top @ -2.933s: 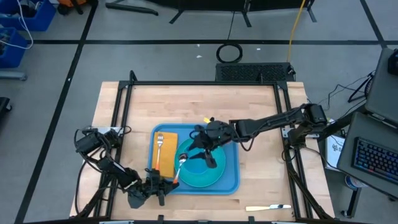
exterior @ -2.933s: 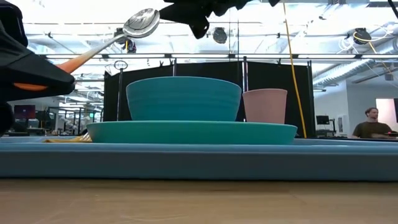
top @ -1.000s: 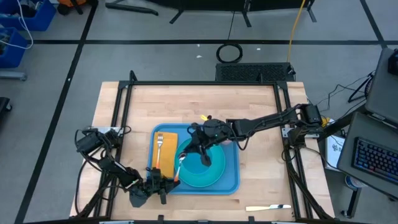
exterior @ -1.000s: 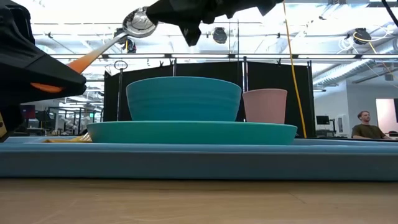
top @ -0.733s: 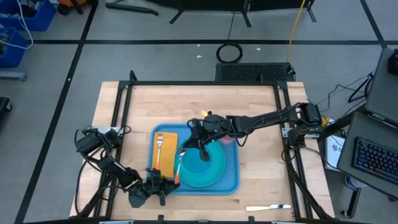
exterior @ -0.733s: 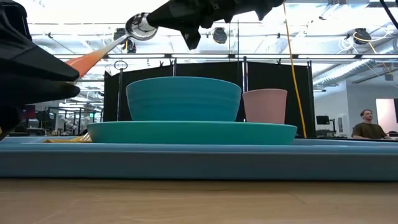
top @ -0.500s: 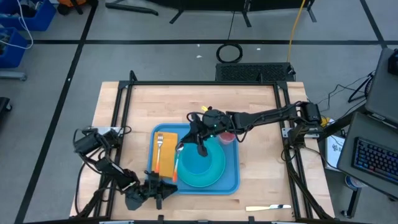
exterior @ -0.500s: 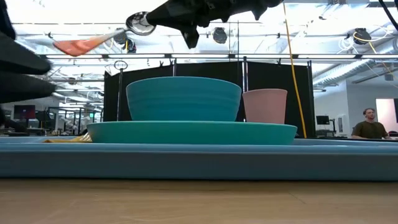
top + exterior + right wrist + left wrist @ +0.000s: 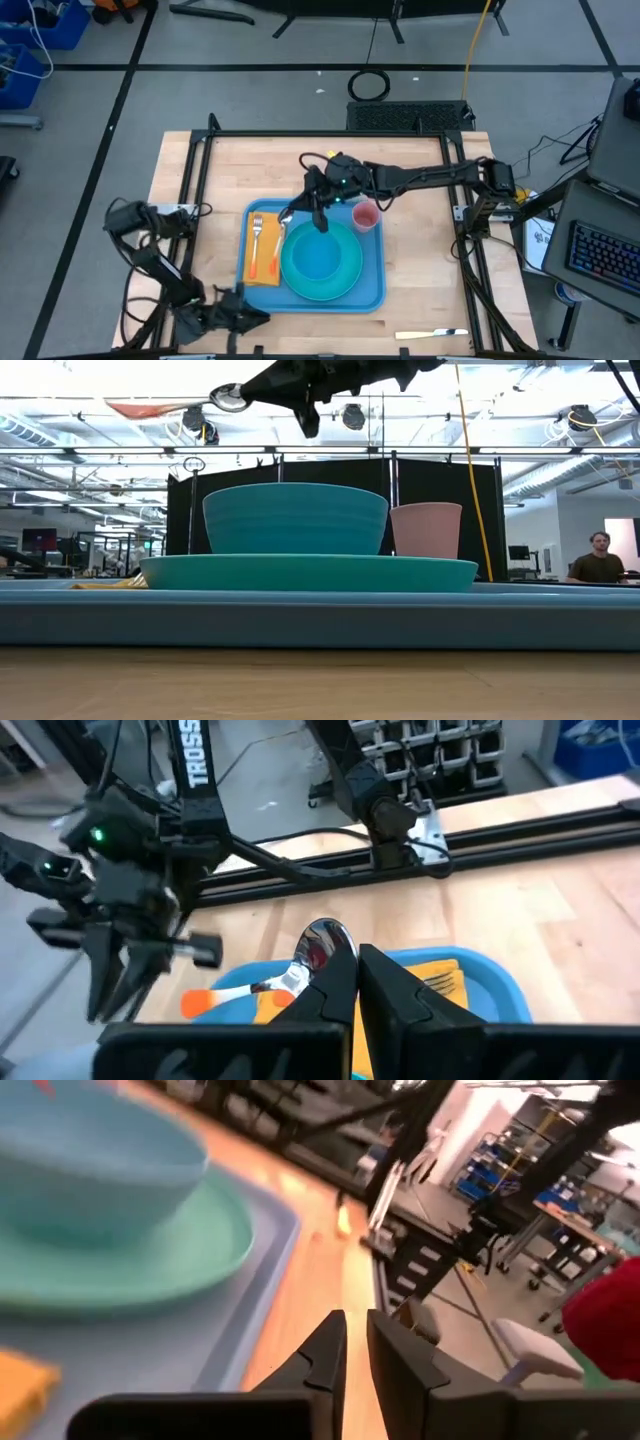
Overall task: Set up tray
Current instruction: Put the spoon on top of the yellow napkin beside the fork
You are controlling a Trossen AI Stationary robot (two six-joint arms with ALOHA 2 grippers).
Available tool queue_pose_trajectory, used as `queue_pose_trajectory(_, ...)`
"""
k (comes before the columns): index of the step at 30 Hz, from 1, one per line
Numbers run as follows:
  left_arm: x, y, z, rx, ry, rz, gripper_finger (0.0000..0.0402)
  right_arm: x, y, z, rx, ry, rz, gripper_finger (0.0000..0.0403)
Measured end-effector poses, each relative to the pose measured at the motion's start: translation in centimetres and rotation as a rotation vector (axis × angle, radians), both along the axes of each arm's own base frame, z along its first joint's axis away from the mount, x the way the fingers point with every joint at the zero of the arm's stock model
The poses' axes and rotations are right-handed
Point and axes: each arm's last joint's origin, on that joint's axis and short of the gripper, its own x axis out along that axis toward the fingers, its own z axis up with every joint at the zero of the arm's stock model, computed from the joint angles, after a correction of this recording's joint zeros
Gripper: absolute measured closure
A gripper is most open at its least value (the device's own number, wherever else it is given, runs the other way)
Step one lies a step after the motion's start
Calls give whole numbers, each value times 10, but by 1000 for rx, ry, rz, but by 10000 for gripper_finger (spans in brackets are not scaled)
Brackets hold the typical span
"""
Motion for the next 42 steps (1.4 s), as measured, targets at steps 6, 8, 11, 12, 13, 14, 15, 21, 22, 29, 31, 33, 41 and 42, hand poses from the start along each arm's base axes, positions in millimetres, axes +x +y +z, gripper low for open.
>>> queue_pose_trajectory(6, -17, 0, 40, 151, -86, 9, 365, 0, -8, 0, 34, 2, -12, 403)
queue_pose_trajectory(8, -22, 1, 51, 181, -106, 29, 362, 0, -9, 0, 41, 4, -16, 403)
queue_pose_trajectory(11, -29, 3, 64, 237, -124, 50, 356, 2, -9, -1, 55, 4, -19, 403)
queue_pose_trajectory(12, -31, 3, 67, 256, -127, 53, 354, 5, -9, -2, 58, 5, -19, 403)
queue_pose_trajectory(13, -33, 4, 69, 273, -130, 54, 352, 8, -9, -2, 67, 14, -22, 403)
queue_pose_trajectory(14, -33, 4, 70, 284, -132, 58, 351, 12, -9, -6, 78, 41, -24, 403)
queue_pose_trajectory(15, -34, 4, 71, 292, -132, 61, 349, 18, -10, -9, 81, 54, -24, 403)
queue_pose_trajectory(21, -34, 6, 72, 314, -129, 85, 345, 49, -16, -18, 86, 158, -36, 403)
queue_pose_trajectory(22, -34, 6, 72, 314, -129, 86, 346, 53, -19, -19, 94, 174, -43, 403)
queue_pose_trajectory(29, -34, 6, 72, 341, -128, 86, 347, 81, -36, -44, 154, 270, -62, 403)
queue_pose_trajectory(31, -34, 6, 72, 341, -128, 88, 344, 86, -39, -51, 184, 300, -44, 403)
queue_pose_trajectory(33, -35, 5, 72, 350, -128, 84, 341, 92, -43, -59, 216, 313, -33, 403)
queue_pose_trajectory(41, -39, 4, 72, 362, -126, 96, 339, 103, -55, -76, 247, 336, -27, 403)
queue_pose_trajectory(42, -39, 4, 72, 362, -126, 96, 339, 103, -55, -77, 247, 339, -27, 403)
